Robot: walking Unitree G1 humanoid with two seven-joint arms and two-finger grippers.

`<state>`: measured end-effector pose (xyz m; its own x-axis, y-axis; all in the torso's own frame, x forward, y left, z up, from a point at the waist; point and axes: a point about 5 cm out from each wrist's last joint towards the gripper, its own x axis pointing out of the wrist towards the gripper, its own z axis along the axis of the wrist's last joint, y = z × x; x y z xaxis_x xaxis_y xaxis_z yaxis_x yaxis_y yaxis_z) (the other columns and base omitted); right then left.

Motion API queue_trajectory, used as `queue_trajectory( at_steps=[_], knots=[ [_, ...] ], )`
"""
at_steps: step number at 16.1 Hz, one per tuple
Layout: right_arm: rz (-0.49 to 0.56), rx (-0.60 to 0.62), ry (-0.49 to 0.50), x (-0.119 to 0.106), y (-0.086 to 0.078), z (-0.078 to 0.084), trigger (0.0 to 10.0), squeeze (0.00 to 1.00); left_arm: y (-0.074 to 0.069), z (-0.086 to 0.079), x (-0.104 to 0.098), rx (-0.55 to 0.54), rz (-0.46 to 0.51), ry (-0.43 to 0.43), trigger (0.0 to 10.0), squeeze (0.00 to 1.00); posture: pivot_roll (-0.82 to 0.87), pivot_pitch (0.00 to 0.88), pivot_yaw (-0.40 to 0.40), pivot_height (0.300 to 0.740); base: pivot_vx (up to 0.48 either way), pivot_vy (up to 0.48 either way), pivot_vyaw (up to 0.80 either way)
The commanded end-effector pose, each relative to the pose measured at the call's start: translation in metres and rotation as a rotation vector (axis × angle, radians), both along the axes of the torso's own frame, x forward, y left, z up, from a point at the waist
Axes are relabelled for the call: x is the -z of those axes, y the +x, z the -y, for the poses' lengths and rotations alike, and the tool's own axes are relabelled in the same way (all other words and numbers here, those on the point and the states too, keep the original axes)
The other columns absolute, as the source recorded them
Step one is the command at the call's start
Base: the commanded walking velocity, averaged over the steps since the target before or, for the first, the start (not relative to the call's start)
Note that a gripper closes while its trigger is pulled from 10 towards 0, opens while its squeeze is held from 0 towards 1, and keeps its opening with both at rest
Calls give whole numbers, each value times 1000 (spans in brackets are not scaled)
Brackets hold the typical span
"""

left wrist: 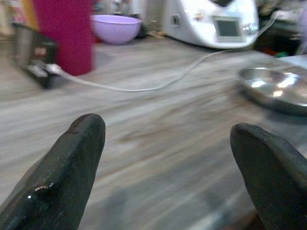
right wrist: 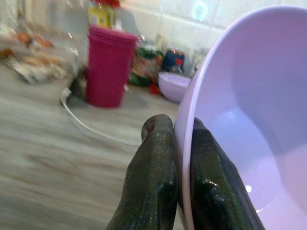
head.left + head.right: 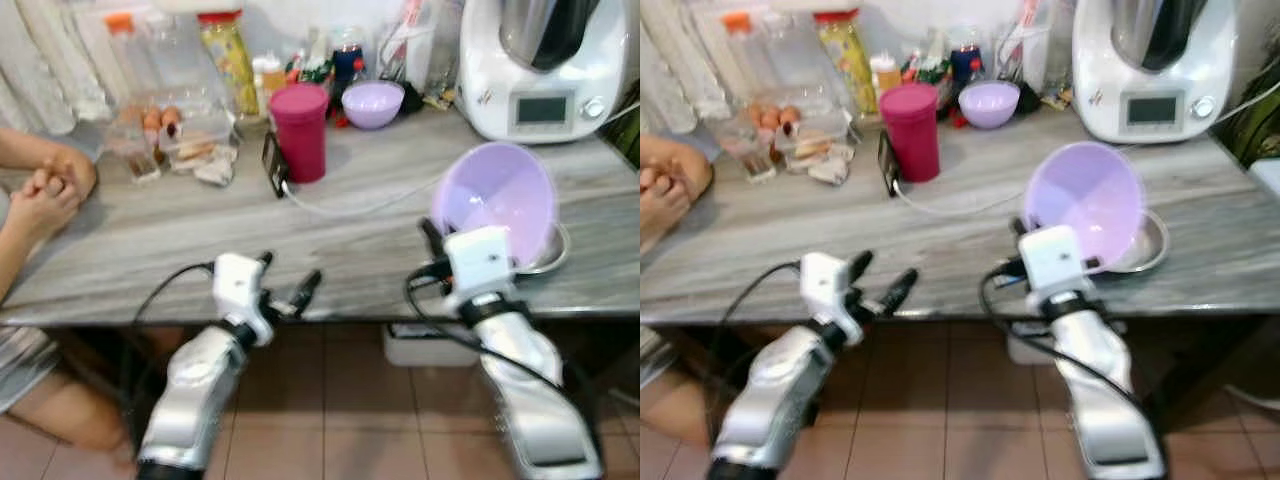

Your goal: Setting the table

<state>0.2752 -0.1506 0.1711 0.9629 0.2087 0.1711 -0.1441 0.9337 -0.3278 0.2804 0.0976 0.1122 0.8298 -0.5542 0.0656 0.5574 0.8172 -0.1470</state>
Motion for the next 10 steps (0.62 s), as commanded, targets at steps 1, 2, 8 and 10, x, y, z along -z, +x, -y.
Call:
queue_trajectory(
  at_steps=[1, 2, 8, 10],
  knots=[
    [15, -28, 9, -4, 0, -7, 10000, 0, -2, -9, 2, -13, -7, 20, 10000, 0, -272, 39, 86, 740, 0, 0, 0],
    [14, -29, 9, -4, 1, -7, 10000, 0, -2, -9, 3, -12, -8, 21, 10000, 0, -271, 39, 86, 740, 0, 0, 0],
    [9, -27, 9, -3, 2, -8, 10000, 0, -10, -12, 8, 48, -10, 89, 10000, 0, -266, 40, 85, 740, 0, 0, 0],
    [-3, -20, 12, -1, 2, -6, 10000, 0, -10, -15, 8, 36, -9, 93, 10000, 0, -263, 41, 84, 740, 0, 0, -400]
  ],
)
